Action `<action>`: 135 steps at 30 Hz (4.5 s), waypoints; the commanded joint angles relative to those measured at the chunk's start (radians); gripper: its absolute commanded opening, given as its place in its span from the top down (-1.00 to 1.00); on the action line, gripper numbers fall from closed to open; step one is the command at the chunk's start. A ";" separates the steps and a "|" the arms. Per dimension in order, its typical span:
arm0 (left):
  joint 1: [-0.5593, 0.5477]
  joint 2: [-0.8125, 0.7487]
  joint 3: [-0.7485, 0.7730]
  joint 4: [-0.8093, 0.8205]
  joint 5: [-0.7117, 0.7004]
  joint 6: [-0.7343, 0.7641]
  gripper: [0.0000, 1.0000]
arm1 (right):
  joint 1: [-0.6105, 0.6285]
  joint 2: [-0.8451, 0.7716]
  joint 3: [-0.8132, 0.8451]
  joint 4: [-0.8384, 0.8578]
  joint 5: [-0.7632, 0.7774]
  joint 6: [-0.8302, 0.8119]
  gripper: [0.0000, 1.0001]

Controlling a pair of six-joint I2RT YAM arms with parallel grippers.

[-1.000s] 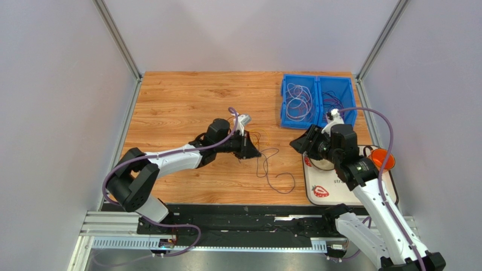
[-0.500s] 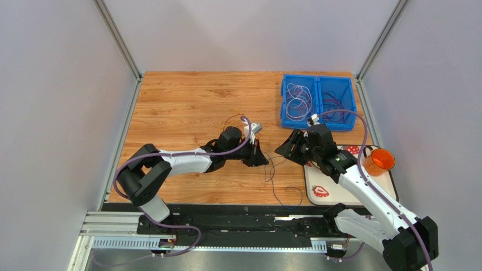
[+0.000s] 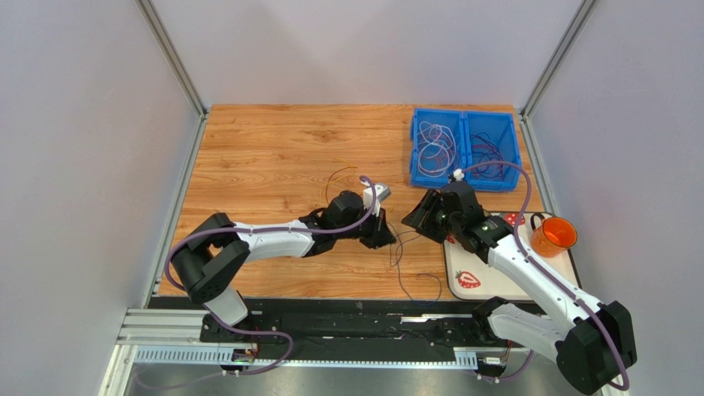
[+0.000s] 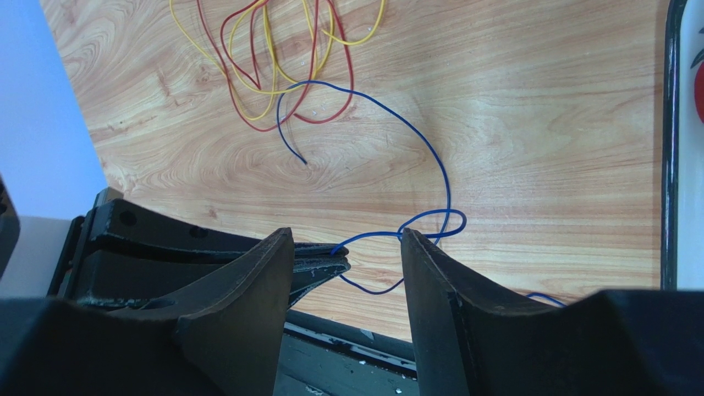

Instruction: Untangle the cables

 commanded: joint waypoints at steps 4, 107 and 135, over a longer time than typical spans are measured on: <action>-0.066 -0.074 0.087 -0.141 -0.257 0.077 1.00 | 0.009 -0.012 0.011 0.001 0.055 0.033 -0.09; 0.158 0.064 0.050 -0.058 -0.477 0.048 0.13 | -0.179 0.311 1.239 -0.024 0.553 -0.743 1.00; 0.158 -0.084 -0.082 0.050 -0.553 0.072 0.12 | -0.405 0.477 1.027 0.234 0.563 -0.724 1.00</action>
